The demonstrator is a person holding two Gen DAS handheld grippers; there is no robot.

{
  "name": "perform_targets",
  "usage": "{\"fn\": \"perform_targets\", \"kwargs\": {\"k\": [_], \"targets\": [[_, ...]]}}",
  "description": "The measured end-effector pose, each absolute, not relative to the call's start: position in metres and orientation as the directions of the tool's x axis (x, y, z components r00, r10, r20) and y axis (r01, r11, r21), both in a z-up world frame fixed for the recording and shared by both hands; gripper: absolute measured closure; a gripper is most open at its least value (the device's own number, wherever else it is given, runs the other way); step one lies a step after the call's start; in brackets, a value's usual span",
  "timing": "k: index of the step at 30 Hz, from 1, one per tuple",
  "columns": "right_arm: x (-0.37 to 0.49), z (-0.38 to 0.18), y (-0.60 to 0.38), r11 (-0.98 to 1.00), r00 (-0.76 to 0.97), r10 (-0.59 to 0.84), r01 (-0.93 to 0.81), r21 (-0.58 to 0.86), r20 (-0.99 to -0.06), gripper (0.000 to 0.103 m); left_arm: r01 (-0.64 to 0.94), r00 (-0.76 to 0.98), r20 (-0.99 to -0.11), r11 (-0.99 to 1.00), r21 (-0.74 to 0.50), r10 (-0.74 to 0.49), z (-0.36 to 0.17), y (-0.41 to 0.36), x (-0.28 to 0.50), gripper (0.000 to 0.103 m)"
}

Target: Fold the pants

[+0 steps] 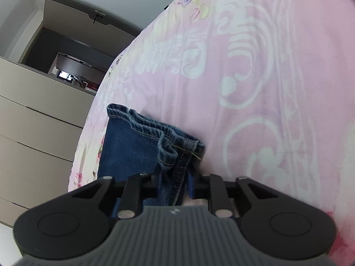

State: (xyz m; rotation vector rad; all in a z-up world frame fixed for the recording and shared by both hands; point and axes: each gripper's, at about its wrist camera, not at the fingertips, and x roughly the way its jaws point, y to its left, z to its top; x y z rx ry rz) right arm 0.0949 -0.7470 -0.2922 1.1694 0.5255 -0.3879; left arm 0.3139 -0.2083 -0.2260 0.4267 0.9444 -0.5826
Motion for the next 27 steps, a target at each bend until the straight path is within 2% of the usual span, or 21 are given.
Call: {"fn": "perform_targets", "kwargs": {"k": [1, 8, 12, 17, 23, 25, 27], "targets": [[0.095, -0.289, -0.746, 0.360, 0.817, -0.021, 0.545, 0.758, -0.577, 0.094, 0.639, 0.454, -0.844, 0.765, 0.086, -0.285, -0.221, -0.206, 0.311, 0.079], [0.092, -0.233, -0.731, 0.472, 0.834, -0.060, 0.507, 0.721, -0.548, 0.095, 0.794, 0.326, -0.826, 0.608, -0.025, -0.460, -0.184, -0.185, 0.253, 0.079], [0.100, -0.189, -0.714, 0.579, 0.828, -0.085, 0.494, 0.649, -0.555, 0.095, 0.834, 0.263, -0.871, 0.551, -0.011, -0.415, -0.199, -0.188, 0.225, 0.084], [0.109, -0.129, -0.684, 0.681, 0.861, -0.096, 0.423, 0.598, -0.500, 0.095, 0.801, 0.239, -0.892, 0.597, -0.042, -0.383, -0.227, -0.192, 0.224, 0.087], [0.125, -0.047, -0.621, 0.787, 0.911, -0.026, 0.273, 0.553, -0.413, 0.095, 0.752, 0.270, -0.858, 0.652, -0.096, -0.438, -0.201, -0.160, 0.217, 0.086], [0.131, -0.020, -0.590, 0.817, 0.921, 0.013, 0.215, 0.535, -0.389, 0.095, 0.710, 0.311, -0.833, 0.694, -0.116, -0.458, -0.186, -0.134, 0.210, 0.075], [0.138, 0.000, -0.558, 0.831, 0.926, 0.062, 0.158, 0.533, -0.372, 0.095, 0.655, 0.349, -0.822, 0.744, -0.128, -0.449, -0.172, -0.105, 0.207, 0.069]]}}
